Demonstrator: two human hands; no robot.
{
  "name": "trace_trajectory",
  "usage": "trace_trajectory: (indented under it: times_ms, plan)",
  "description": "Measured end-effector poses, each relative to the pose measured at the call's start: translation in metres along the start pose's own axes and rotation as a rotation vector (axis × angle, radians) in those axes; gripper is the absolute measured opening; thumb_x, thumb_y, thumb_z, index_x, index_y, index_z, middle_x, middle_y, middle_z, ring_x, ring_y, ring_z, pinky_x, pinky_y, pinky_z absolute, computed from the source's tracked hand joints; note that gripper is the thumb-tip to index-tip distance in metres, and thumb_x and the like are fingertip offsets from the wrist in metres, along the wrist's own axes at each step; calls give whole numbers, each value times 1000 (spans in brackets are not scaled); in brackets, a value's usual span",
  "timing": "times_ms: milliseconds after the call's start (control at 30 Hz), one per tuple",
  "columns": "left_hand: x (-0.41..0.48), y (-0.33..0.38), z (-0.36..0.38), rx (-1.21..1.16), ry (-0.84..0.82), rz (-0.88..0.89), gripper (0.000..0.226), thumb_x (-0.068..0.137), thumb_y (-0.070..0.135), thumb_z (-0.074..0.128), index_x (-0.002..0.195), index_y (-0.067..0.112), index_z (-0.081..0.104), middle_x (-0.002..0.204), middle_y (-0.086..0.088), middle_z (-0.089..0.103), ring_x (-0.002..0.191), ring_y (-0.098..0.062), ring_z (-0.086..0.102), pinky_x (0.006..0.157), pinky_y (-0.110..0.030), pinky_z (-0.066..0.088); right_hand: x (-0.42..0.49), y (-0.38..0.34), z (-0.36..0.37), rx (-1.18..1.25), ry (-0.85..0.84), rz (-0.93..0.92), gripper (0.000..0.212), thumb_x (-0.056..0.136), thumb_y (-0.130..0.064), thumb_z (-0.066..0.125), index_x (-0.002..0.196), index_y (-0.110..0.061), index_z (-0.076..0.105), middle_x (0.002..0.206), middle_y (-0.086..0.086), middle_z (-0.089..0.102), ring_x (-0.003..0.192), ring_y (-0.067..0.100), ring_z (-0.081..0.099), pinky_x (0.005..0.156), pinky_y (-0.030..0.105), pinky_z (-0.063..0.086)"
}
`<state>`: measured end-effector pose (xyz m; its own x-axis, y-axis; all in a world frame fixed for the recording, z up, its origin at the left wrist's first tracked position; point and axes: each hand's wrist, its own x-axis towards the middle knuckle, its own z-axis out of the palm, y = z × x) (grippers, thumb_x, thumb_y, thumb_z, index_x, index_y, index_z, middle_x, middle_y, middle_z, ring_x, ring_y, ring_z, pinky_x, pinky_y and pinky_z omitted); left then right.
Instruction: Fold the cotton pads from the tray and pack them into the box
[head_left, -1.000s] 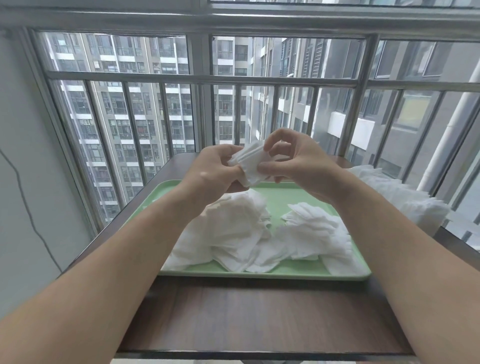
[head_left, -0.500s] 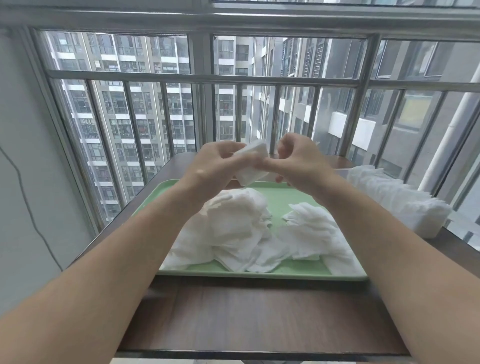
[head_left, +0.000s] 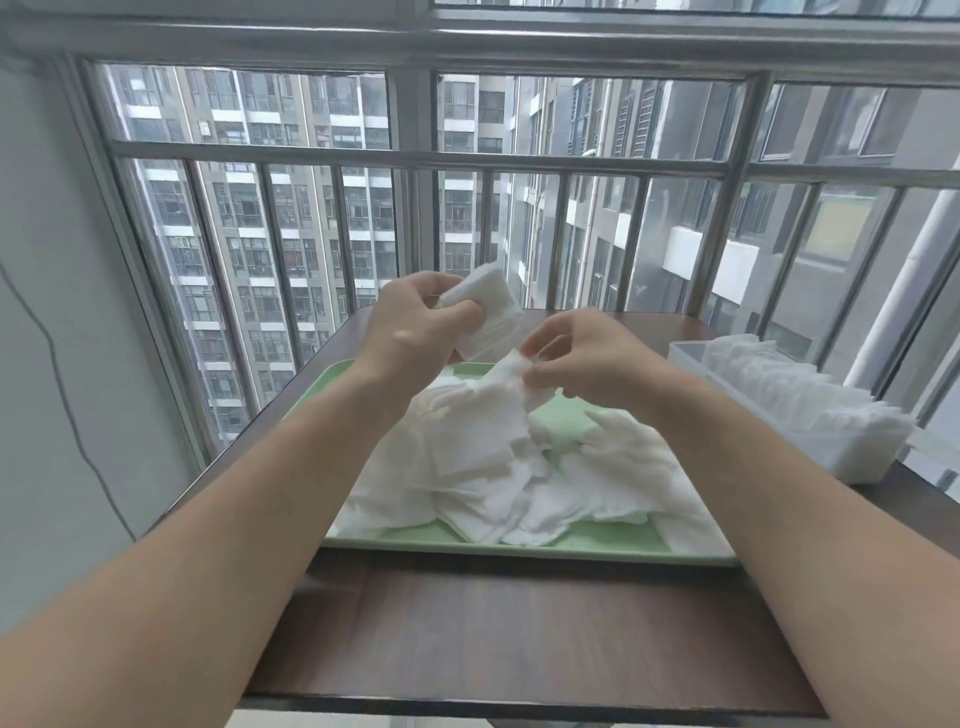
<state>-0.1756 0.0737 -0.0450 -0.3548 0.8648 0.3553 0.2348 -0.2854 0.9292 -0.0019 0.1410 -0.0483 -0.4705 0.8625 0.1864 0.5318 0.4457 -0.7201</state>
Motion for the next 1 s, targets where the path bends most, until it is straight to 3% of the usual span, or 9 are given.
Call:
trace_trajectory:
  times_ms: [67, 200, 367, 467, 600, 700, 867, 1000]
  plan:
    - [1, 0, 0, -2, 5, -8, 20, 87, 5, 67, 106, 14, 68, 98, -8, 67, 98, -28, 70, 71, -33, 63, -2, 1, -7, 65, -25, 27, 22, 85, -3, 71, 105, -9, 70, 84, 4, 64, 70, 12, 60, 60, 20, 53]
    - [2, -2, 0, 16, 28, -20, 24, 87, 7, 67, 111, 12, 68, 102, -9, 67, 97, -27, 69, 70, -33, 63, -4, 3, -20, 250, -27, 63, 27, 85, 1, 69, 111, -9, 68, 102, 11, 66, 88, 22, 69, 80, 34, 62]
    - [2, -3, 0, 38, 46, -57, 22, 88, 6, 65, 110, 9, 65, 105, -11, 64, 94, -27, 69, 69, -37, 64, -6, -1, -35, 558, 5, 0, 36, 87, 13, 56, 118, -5, 61, 106, 15, 60, 88, 24, 67, 76, 31, 61]
    - [0, -3, 1, 12, -22, -84, 16, 90, 3, 64, 104, 11, 64, 108, -15, 64, 90, -30, 72, 67, -34, 63, -8, -1, -39, 708, -17, -67, 43, 86, 19, 52, 122, -3, 59, 103, 15, 54, 91, 27, 63, 77, 33, 59]
    - [-6, 2, 10, -94, -203, -134, 25, 93, -1, 65, 116, 7, 61, 111, -19, 68, 85, -33, 76, 71, -37, 63, -12, -6, -39, 792, -58, -153, 46, 83, 20, 62, 124, -1, 57, 88, 9, 54, 92, 27, 58, 92, 44, 58]
    - [-8, 8, 17, -176, -255, -136, 32, 92, -5, 64, 122, 3, 60, 111, -21, 70, 90, -35, 75, 77, -41, 63, -13, -10, -39, 783, -11, -174, 47, 80, 17, 69, 123, 0, 58, 88, 9, 56, 91, 27, 59, 87, 39, 60]
    - [-9, 21, 23, -240, -252, -113, 31, 94, 0, 65, 125, 2, 60, 115, -22, 69, 96, -35, 74, 73, -35, 62, -16, -20, -47, 578, 133, -163, 46, 78, 12, 74, 119, -5, 62, 92, 10, 58, 87, 22, 62, 85, 43, 61]
    - [-14, 29, 29, -240, -261, -103, 27, 93, -3, 61, 120, 3, 64, 114, -25, 70, 99, -38, 72, 75, -37, 62, -21, -31, -58, 396, 176, -160, 44, 78, 9, 73, 118, -7, 62, 95, 12, 61, 82, 20, 63, 73, 31, 61]
